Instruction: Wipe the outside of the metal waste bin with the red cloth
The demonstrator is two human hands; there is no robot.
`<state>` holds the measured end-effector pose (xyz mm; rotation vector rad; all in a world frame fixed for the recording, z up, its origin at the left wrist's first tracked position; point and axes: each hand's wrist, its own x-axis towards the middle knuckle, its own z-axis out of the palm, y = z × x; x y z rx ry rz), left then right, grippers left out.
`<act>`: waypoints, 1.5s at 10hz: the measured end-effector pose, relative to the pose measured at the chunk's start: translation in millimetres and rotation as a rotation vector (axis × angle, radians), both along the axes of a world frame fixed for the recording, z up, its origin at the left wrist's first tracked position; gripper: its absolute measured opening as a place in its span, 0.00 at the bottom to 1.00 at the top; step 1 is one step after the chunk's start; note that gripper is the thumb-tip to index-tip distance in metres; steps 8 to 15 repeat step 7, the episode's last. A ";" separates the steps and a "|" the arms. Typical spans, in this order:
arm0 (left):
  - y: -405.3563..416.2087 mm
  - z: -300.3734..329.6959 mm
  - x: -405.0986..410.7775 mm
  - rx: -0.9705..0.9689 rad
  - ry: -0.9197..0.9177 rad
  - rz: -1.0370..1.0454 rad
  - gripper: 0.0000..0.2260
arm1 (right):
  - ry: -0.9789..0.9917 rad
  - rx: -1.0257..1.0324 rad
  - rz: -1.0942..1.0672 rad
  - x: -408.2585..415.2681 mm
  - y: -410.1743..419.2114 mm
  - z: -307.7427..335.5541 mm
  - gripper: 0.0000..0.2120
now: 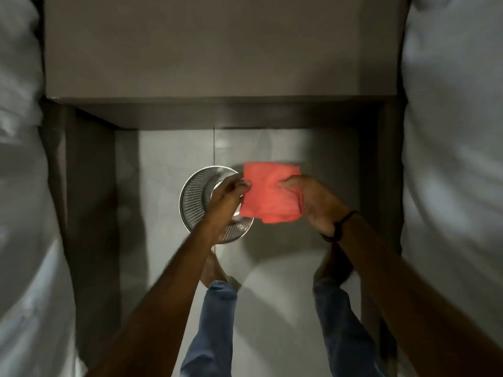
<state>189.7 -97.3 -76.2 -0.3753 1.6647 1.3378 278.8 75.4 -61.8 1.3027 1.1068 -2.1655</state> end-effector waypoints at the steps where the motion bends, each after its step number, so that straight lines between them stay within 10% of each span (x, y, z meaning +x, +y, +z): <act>1: 28.3 30.7 -45.7 0.122 0.011 0.039 0.12 | 0.142 0.011 0.033 -48.3 33.1 22.8 0.16; 2: 58.3 48.6 -106.7 0.035 0.263 0.078 0.16 | 0.120 0.393 0.030 -119.1 58.7 29.1 0.04; 5: 109.7 31.4 -229.3 -0.349 0.564 -0.247 0.15 | -0.033 1.063 0.422 -237.2 85.9 7.9 0.19; 7: 105.1 78.2 -240.4 -0.534 0.754 -0.530 0.26 | -0.031 1.158 0.382 -229.8 98.8 60.5 0.30; 15: 105.1 78.2 -240.4 -0.534 0.754 -0.530 0.26 | -0.031 1.158 0.382 -229.8 98.8 60.5 0.30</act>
